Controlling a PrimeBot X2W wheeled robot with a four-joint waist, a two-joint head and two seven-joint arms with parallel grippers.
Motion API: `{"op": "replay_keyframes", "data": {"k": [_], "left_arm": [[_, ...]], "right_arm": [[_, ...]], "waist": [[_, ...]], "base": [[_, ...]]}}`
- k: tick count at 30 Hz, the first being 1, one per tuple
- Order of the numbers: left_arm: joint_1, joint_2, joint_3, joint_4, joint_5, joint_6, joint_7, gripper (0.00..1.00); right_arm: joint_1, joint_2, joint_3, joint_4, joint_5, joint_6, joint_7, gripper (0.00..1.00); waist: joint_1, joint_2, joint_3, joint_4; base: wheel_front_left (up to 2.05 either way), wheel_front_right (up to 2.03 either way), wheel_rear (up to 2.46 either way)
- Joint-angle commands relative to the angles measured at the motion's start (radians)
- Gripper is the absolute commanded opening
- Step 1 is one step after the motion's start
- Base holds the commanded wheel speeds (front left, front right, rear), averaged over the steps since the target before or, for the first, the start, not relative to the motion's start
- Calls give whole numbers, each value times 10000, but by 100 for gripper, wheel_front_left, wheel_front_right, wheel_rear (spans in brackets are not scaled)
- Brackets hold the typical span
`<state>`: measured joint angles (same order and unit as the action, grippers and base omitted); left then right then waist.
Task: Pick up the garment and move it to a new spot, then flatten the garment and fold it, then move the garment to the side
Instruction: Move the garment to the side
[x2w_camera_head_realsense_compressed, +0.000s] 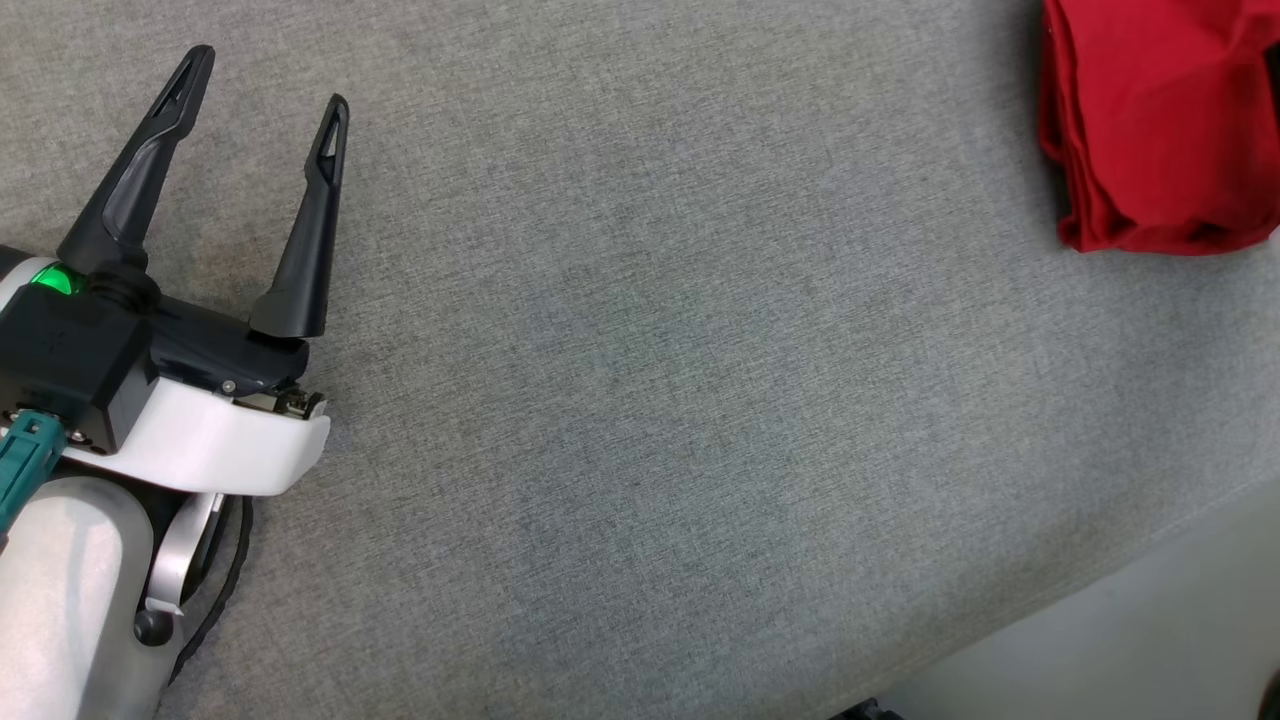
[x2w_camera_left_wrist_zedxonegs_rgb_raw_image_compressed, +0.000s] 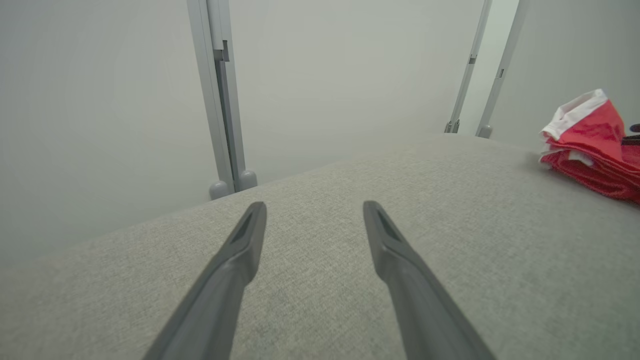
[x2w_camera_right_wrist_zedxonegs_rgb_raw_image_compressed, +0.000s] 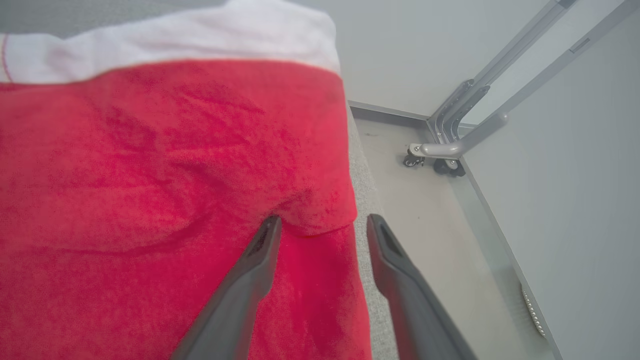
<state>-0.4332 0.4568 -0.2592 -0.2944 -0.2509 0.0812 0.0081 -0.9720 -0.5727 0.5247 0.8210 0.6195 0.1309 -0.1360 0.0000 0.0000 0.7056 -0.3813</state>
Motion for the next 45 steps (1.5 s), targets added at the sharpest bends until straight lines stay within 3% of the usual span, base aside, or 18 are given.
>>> {"op": "replay_keyframes", "data": {"k": [1, 7, 11, 16, 21, 24, 32, 45], "left_arm": [[-51, 45, 18, -35, 26, 57, -26, 100], [164, 9, 4, 135, -102, 95, -109, 100], [387, -45, 100, 309, -225, 183, -231, 100], [627, -191, 244, 621, -470, 350, -504, 100], [927, -441, 357, 1030, -756, 479, -854, 100], [1142, -582, 444, 1267, -905, 573, -1132, 100], [1622, -1128, 766, 1868, -1528, 755, -1918, 100], [2837, -1814, 1946, 2452, -2247, 706, -2695, 100]], "right_arm": [[47, 73, -192, 243, 200, -1, -352, 100], [519, 360, -716, 405, 559, -1, -1094, 100], [1215, 629, -1617, -188, 833, -1, -1309, 100], [2593, 1169, -3481, -2092, 116, 1, -1292, 100], [4099, 2332, -4964, -4130, -1016, 1, -1296, 100], [4825, 3084, -5320, -5176, -1678, 1, -1297, 100], [5931, 4099, -5074, -6689, -2709, 1, -1160, 100], [6821, 4267, -4761, -7703, -3198, 1, -316, 100]], "waist": [[0, 0, -74, -55], [0, 0, -419, -161], [0, 0, -836, -150], [0, 0, -1345, 17], [0, 0, -1828, 376], [0, 0, -2122, 639], [0, 0, -2773, 1663], [0, 0, -3785, 3390]], "base": [[0, 0, 0], [0, 0, 0], [0, 0, 0], [0, 0, 0], [0, 0, 0], [0, 0, 0], [0, 0, 0], [0, 0, 0]]}}
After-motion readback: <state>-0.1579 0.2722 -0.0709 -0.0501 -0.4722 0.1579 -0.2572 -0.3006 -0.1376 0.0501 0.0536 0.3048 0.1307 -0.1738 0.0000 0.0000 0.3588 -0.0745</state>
